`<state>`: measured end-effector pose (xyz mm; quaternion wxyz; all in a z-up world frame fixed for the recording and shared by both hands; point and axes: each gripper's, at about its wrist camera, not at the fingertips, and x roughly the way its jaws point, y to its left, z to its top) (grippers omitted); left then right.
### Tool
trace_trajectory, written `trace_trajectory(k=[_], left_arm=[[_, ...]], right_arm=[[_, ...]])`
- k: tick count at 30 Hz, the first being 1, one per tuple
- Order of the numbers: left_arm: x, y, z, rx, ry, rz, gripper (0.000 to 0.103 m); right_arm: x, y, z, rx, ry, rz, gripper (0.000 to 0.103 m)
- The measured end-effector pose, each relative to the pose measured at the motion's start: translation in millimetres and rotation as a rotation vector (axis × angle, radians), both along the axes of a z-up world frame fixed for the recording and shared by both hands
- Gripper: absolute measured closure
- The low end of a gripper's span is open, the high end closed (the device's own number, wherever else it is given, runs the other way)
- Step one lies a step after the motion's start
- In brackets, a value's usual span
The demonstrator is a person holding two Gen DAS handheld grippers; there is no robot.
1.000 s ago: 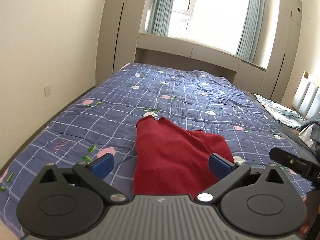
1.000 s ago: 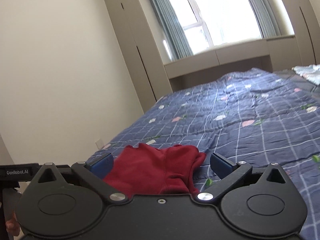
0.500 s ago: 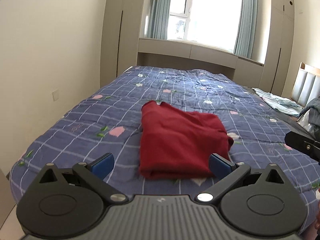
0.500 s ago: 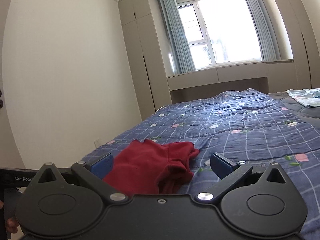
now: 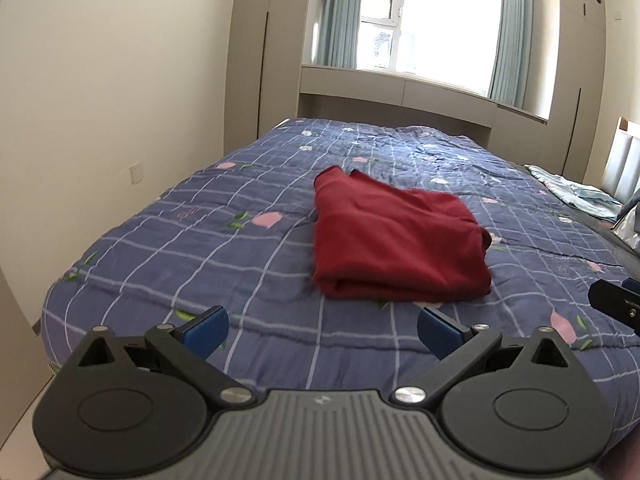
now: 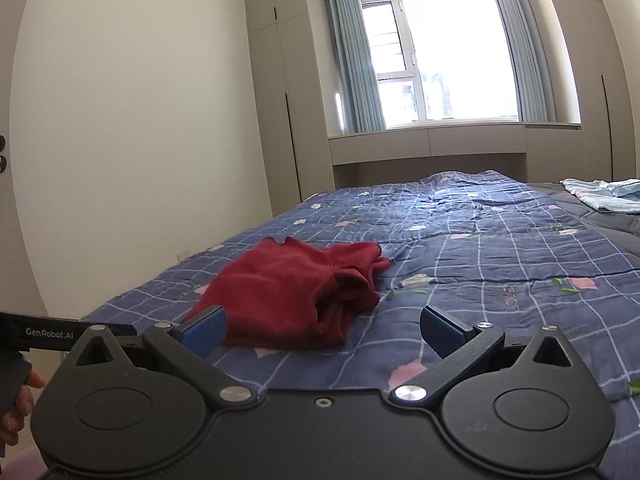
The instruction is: Fold small clothes
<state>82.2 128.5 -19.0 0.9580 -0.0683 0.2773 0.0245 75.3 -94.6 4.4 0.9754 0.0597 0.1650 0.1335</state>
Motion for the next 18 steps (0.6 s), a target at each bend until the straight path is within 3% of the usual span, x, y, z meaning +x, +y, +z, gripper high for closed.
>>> trace_trajectory(k=[18], left_arm=[[0.0,-1.3,-7.0,-0.004,0.013,0.005,0.000]], right_arm=[[4.1,-4.3,-9.4,0.011,0.033,-0.021,0.000]])
